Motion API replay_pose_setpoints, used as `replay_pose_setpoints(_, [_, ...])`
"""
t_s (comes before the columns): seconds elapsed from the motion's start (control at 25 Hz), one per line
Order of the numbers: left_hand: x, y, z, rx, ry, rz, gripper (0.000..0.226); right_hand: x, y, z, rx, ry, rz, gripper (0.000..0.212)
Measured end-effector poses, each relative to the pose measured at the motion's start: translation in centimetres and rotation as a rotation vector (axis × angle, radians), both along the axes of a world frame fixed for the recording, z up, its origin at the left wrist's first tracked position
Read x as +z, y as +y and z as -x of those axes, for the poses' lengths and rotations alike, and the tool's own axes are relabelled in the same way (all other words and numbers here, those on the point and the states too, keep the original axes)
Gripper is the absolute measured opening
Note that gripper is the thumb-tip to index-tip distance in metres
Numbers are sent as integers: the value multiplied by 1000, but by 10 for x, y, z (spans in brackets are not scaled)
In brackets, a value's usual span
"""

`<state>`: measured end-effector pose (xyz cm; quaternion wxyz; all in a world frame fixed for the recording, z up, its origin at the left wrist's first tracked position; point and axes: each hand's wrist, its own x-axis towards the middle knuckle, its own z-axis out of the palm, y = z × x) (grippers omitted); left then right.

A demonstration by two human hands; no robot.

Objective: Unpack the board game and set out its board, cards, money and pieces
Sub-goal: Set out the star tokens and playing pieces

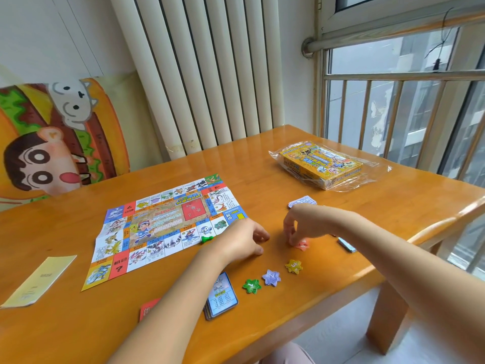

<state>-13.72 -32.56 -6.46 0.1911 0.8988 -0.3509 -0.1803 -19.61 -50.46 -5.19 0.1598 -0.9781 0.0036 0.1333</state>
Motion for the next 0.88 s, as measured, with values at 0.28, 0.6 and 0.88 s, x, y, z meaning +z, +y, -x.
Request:
replay_pose_setpoints(0.28, [3, -19, 12, -51, -47, -37, 33, 13, -11, 24, 127, 81, 100, 46])
replay_pose_setpoints(0.6, [9, -14, 27, -63, -58, -75, 34, 10, -7, 35, 177, 26, 156, 32])
replay_pose_setpoints(0.88, [9, 0, 38, -87, -113, -115, 39, 5, -5, 47, 101, 10, 113, 31])
